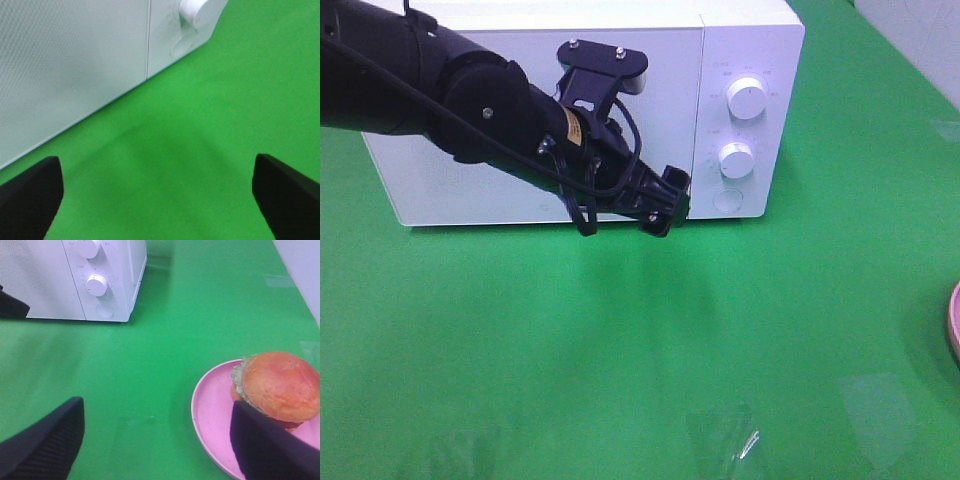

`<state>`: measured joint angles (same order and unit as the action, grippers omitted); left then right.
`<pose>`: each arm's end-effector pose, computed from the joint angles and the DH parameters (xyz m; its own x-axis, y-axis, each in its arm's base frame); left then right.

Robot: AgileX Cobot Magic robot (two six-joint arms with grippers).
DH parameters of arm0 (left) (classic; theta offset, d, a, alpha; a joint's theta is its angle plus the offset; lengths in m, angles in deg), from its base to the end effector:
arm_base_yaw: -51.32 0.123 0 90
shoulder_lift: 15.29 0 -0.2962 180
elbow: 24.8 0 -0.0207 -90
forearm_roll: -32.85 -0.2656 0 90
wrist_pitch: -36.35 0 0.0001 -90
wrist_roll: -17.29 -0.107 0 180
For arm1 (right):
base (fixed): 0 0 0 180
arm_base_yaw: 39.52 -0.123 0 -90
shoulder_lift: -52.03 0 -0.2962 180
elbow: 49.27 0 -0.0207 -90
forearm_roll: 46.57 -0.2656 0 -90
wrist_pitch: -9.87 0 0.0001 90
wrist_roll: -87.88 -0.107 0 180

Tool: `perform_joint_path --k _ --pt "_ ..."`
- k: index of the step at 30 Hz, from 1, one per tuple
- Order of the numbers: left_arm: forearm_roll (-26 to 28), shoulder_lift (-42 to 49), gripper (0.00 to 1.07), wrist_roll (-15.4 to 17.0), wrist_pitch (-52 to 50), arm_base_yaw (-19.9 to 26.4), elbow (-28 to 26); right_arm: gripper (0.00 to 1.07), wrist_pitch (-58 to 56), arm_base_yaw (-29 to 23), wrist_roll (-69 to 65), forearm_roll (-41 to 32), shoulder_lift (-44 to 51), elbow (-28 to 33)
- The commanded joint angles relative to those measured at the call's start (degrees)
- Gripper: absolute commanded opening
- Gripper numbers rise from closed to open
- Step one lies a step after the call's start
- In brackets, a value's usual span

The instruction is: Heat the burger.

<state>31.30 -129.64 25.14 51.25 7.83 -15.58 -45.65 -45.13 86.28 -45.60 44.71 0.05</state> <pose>0.3094 -0.2925 0.1831 -0.6155 0.4314 -0.6596 0.6206 0.7812 -0.0682 0.0158 0.0000 0.2836 -0.3768 -0.0186 -0.9261 -0.0780 0.9969 0.0117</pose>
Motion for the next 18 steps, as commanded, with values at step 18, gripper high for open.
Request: perform_joint_path --k 18 --pt "5.39 5.04 0.98 0.29 37.47 4.3 -0.46 0.76 0.4 0.23 0.69 -0.23 1.6 0.11"
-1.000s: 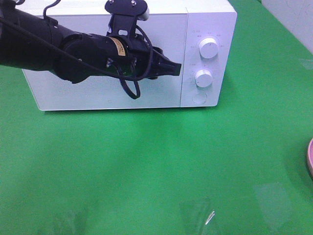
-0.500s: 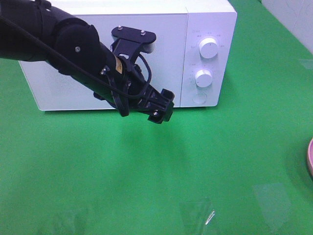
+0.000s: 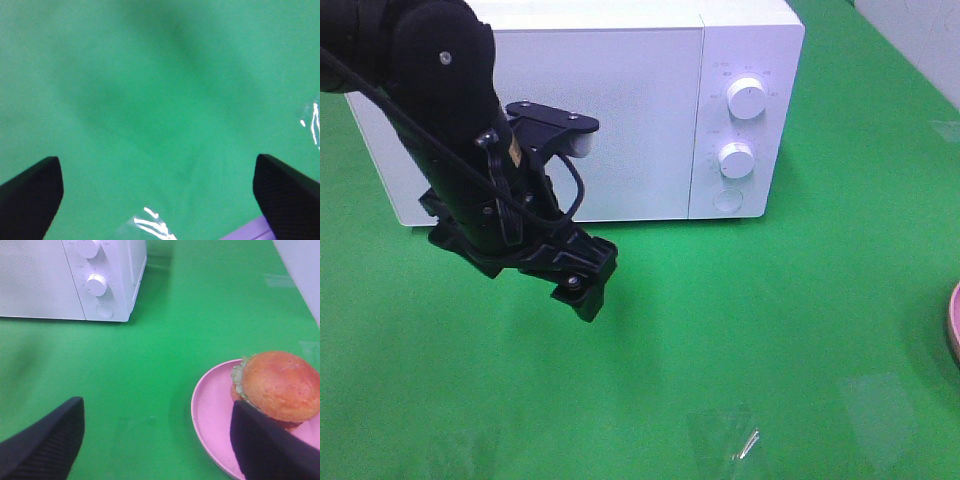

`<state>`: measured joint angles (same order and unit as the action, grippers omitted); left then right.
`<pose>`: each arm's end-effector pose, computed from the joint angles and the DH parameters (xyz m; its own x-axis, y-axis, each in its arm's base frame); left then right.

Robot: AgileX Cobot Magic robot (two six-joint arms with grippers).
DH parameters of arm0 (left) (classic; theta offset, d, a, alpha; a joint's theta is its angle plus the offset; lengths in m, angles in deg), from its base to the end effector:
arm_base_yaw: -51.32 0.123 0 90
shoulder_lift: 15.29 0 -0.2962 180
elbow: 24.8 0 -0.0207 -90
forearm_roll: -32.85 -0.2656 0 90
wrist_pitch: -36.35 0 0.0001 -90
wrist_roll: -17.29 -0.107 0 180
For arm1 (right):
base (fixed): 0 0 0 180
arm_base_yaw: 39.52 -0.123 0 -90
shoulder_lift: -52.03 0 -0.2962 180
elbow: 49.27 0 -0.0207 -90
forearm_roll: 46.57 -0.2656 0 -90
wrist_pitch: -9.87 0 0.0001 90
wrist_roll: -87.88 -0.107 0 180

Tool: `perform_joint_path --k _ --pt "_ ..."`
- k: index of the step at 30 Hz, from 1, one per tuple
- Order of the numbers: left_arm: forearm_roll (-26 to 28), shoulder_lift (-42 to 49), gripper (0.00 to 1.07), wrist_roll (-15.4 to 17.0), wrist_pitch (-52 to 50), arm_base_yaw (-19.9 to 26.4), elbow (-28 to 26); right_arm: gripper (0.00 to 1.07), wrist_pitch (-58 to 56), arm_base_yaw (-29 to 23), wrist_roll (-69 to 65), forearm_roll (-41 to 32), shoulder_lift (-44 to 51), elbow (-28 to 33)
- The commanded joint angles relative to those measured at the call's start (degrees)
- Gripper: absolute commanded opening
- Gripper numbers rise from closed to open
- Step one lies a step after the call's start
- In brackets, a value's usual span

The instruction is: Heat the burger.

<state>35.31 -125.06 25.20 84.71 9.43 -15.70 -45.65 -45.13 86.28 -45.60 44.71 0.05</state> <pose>0.2704 -0.2472 0.1873 -0.8274 0.5195 -0.2132 0.5430 0.8370 -0.0676 0.0158 0.0000 0.2836 -0.3768 -0.0186 -0.9261 -0.0780 0.9969 0.0117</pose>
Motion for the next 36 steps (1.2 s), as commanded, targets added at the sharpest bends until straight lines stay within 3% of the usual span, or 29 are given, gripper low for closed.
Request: perform_joint_path --k 1,4,9,10,13,15,18,24,28,36 --pt "1.95 0.46 0.98 0.0 6.59 4.76 -0.34 0.76 0.4 0.23 0.69 -0.23 1.6 0.11" --pt "2.06 0.86 0.98 -0.17 11.52 10.43 -0.34 0.76 0.4 0.23 0.69 -0.23 1.6 0.11" --pt "2.12 2.86 0.98 -0.17 14.78 15.24 -0.34 0.76 0.4 0.23 0.69 -0.23 1.6 0.11" --pt "2.06 4.7 0.98 -0.23 16.27 18.28 -0.34 0.76 0.4 0.23 0.69 -0.23 1.6 0.11" --pt "2.01 5.56 0.98 -0.23 16.79 19.31 -0.34 0.76 0.4 0.23 0.69 -0.23 1.6 0.11" --pt "1.83 10.2 0.98 -1.78 18.45 24.98 -0.34 0.76 0.4 0.23 0.69 -0.23 1.6 0.11" --pt "1.89 12.09 0.98 -2.86 19.42 27.27 -0.34 0.76 0.4 0.23 0.69 -0.23 1.6 0.11" --pt "1.83 18.85 0.98 -6.42 23.84 37.3 -0.34 0.76 0.4 0.23 0.69 -0.23 1.6 0.11" --pt "1.89 23.26 0.98 -6.53 24.35 42.11 -0.34 0.76 0.4 0.23 0.69 -0.23 1.6 0.11" --pt "1.55 32.77 0.98 -6.25 22.86 44.0 2.41 0.76 0.4 0.23 0.69 -0.23 1.6 0.11"
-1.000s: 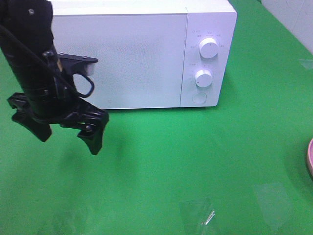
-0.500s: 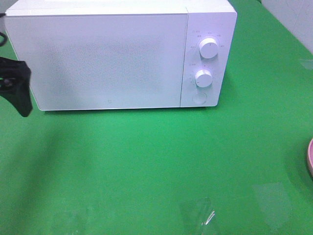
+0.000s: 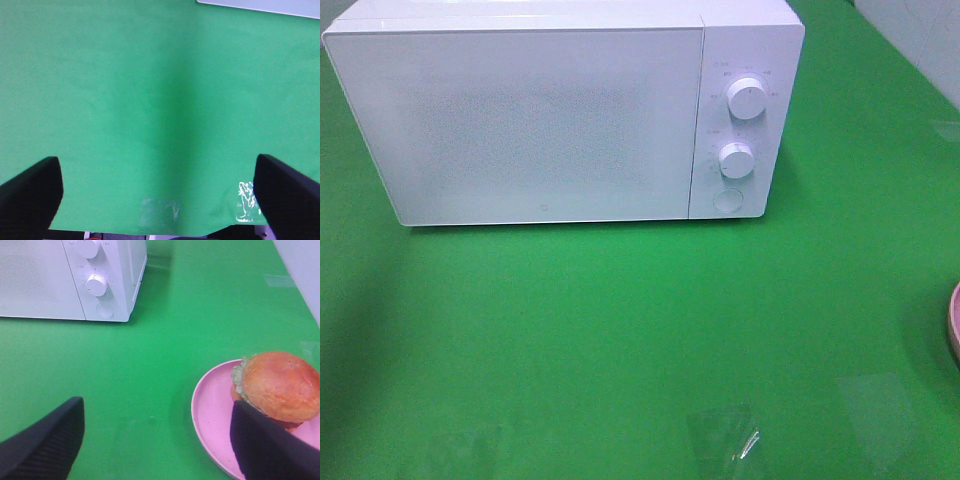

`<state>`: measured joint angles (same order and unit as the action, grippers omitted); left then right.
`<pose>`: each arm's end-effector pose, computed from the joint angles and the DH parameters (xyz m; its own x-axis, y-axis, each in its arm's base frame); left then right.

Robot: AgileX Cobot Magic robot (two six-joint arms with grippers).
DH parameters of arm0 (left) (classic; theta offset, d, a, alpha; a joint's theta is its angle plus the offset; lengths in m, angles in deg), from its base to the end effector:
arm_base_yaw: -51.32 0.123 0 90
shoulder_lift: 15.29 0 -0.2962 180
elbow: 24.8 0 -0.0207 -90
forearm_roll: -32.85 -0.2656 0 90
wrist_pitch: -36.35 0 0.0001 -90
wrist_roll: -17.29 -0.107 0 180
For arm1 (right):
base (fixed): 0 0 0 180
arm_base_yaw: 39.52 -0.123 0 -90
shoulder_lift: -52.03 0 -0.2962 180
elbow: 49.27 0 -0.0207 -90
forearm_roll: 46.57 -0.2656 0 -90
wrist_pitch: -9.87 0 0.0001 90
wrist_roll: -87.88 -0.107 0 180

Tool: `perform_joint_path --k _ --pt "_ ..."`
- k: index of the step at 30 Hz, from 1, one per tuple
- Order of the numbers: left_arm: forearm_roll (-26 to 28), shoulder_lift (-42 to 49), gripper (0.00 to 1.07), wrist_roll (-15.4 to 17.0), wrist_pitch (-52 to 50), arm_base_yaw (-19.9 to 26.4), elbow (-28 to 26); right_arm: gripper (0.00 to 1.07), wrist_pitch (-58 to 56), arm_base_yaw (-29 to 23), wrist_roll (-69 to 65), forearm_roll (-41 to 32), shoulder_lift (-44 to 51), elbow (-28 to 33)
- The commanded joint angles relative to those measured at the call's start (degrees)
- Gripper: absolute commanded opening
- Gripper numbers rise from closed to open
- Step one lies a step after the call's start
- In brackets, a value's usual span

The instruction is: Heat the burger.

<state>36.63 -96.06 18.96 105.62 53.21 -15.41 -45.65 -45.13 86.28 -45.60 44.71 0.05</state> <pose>0.2557 0.0018 0.3353 -0.9336 -0.0832 -0.3485 -0.0603 0.9953 -0.0761 0.0158 0.0000 0.2836 -0.3768 -0.0186 -0.9261 -0.0780 0.9969 0.0117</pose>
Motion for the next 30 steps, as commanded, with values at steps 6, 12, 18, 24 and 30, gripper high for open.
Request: perform_joint_path --k 6,12,18,24,30 --pt "0.17 17.65 0.98 -1.09 -3.72 0.23 13.98 0.76 0.4 0.23 0.69 -0.23 1.6 0.11" --pt "-0.23 31.8 0.98 -1.66 -8.37 0.23 23.72 0.76 0.4 0.23 0.69 -0.23 1.6 0.11" --pt "-0.86 43.37 0.98 -1.66 -9.22 0.23 31.17 0.76 0.4 0.23 0.69 -0.23 1.6 0.11" --pt "-1.55 57.7 0.98 -1.66 -8.08 0.23 38.5 0.76 0.4 0.23 0.69 -0.23 1.6 0.11" --pt "-1.72 63.31 0.98 -1.66 -8.08 0.23 38.56 0.76 0.4 0.23 0.69 -0.23 1.6 0.11"
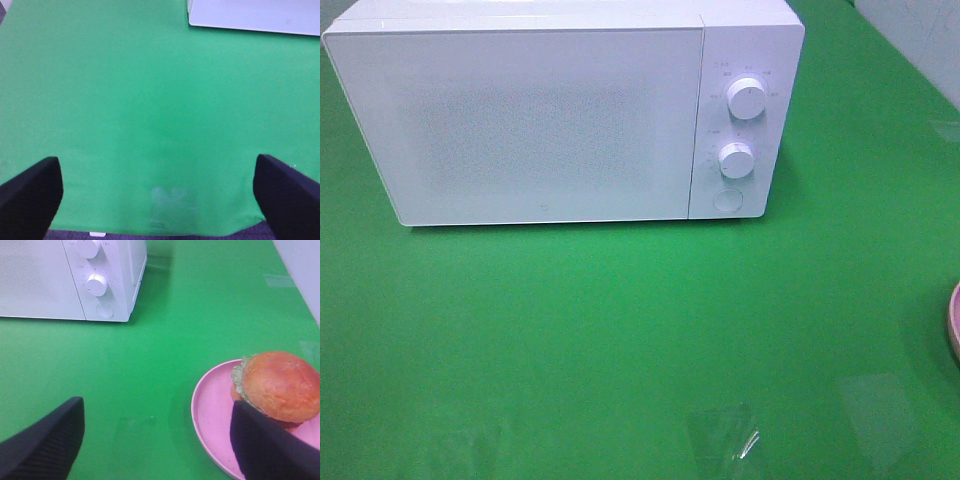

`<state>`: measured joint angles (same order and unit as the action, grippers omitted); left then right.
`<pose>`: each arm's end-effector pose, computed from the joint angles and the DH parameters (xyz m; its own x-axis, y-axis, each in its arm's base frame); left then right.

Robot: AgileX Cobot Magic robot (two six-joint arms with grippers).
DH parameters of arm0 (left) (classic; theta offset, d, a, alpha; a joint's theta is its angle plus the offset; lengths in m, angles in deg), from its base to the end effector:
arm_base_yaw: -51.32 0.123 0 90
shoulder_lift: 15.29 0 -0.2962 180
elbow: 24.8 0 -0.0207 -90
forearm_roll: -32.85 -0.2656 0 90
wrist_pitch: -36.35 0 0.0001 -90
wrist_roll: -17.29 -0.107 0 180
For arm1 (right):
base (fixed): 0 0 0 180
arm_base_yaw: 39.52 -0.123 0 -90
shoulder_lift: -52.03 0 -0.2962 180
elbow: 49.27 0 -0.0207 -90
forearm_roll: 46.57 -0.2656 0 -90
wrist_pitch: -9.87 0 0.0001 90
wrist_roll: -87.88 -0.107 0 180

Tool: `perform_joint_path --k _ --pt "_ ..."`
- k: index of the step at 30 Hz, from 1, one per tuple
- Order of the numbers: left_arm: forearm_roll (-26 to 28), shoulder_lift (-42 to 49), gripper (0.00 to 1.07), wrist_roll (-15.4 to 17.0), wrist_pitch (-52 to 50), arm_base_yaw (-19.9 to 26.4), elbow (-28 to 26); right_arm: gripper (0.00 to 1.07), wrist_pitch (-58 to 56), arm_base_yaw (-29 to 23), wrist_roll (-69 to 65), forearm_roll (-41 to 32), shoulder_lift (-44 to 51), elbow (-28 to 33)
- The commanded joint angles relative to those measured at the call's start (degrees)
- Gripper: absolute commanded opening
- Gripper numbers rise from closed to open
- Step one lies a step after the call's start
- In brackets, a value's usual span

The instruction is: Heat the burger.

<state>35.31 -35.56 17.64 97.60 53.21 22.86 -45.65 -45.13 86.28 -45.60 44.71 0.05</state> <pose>0.0435 -0.0026 0.2770 -0.6308 -0.0476 -0.7745 -0.0207 0.9988 -0.0445 0.0158 0.0000 0.2836 -0.3768 -0.0186 -0.9261 -0.0780 0.9969 0.0117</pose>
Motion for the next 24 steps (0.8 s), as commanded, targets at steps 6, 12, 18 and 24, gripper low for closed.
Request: perform_joint_path --k 6,12,18,24 --pt "-0.4 9.28 0.98 -0.34 -0.11 0.23 0.29 0.76 0.4 0.23 0.69 -0.23 1.6 0.11" --pt "-0.4 14.21 0.98 -0.34 -0.11 0.29 0.29 0.76 0.4 0.23 0.69 -0.23 1.6 0.11" --pt "-0.4 14.21 0.98 -0.34 -0.11 0.29 0.29 0.76 0.4 0.23 0.69 -0.23 1.6 0.11" --pt "-0.46 14.04 0.98 -0.34 -0.11 0.29 0.29 0.76 0.4 0.23 0.69 -0.23 1.6 0.11"
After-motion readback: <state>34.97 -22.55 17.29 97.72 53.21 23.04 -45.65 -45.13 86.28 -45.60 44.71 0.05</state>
